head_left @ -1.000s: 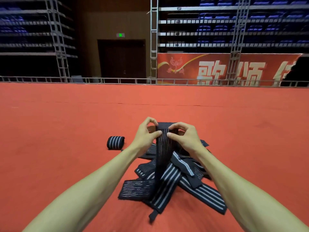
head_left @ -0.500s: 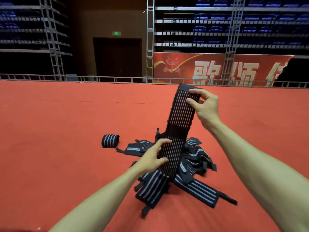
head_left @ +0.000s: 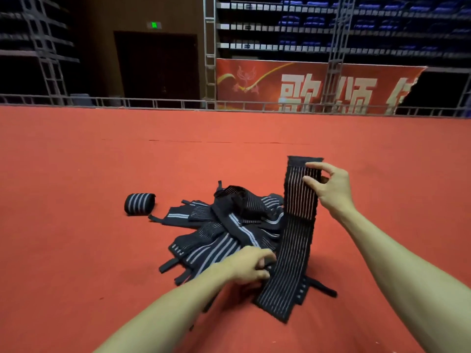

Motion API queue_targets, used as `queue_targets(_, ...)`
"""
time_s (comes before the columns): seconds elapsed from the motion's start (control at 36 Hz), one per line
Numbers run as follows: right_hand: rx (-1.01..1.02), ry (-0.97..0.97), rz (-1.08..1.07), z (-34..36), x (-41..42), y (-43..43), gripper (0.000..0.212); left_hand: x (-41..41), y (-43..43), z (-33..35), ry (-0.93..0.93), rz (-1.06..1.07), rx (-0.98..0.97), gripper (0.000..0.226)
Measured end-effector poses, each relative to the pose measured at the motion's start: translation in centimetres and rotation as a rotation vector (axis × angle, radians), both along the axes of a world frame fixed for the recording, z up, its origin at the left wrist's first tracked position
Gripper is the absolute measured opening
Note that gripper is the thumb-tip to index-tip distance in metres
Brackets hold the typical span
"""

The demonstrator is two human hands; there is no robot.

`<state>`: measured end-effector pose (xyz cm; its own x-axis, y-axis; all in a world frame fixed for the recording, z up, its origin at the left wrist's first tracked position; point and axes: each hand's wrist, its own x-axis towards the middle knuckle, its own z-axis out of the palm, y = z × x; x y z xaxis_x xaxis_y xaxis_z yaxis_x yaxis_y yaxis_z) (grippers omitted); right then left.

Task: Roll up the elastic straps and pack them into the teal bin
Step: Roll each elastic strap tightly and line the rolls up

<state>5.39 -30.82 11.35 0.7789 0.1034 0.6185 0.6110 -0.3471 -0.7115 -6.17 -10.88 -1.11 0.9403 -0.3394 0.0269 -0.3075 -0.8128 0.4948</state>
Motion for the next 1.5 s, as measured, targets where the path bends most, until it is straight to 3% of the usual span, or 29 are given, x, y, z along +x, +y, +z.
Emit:
queue_targets(0.19,0.031,0.063,0.011,-4.7,2.2,-1.1,0.031,6.5,4.5,5.4,-0.146,0.430,-0.292,0.016)
queue_targets(0.33,0.056,0.068,0.043,-6.4,4.3,-0.6,0.032,11.7,9.7,7.3,-0.094,0.617,-0.337,0.028)
queue_targets(0.58,0.095,0.072,0.096,-8.6,6.7,1.2,0.031,16.9,11.6,6.1,-0.006,0.614,-0.340,0.039)
queue_targets(0.75,0.092,0.084,0.109,-9.2,7.5,1.4,0.029,19.1,12.7,4.8,-0.094,0.714,-0.333,0.050)
queue_targets(0.81,0.101,0.093,0.114,-9.1,7.4,1.3,0.030,19.0,12.7,5.0,-0.162,0.765,-0.376,0.044)
queue_targets(0.92,0.125,0.102,0.119,-8.6,6.8,1.5,0.032,18.1,12.4,5.8,-0.291,0.804,-0.514,0.007)
queue_targets(1.0,0.130,0.098,0.126,-7.7,6.2,1.7,0.031,17.0,12.3,7.2,-0.325,0.767,-0.636,0.023)
queue_targets(1.11,0.134,0.097,0.143,-6.2,5.0,2.0,0.031,15.0,12.5,9.5,-0.126,0.595,-0.807,0.068)
queue_targets(1.17,0.142,0.096,0.157,-5.3,4.3,2.2,0.033,13.9,12.6,10.5,-0.060,0.532,-0.866,0.072)
queue_targets(1.25,0.132,0.072,0.165,-4.0,3.1,2.5,0.035,12.1,12.6,12.0,-0.027,0.484,-0.960,0.065)
queue_targets(1.33,0.118,0.049,0.175,-2.4,1.9,2.8,0.035,10.4,12.5,13.8,-0.073,0.475,-1.119,0.034)
queue_targets(1.39,0.104,0.021,0.175,-1.5,1.1,3.1,0.035,9.5,12.6,15.0,-0.202,0.519,-1.109,0.016)
queue_targets(1.5,0.106,-0.006,0.178,0.3,-0.2,3.9,0.035,7.8,12.9,17.0,-0.363,0.513,-1.096,0.030)
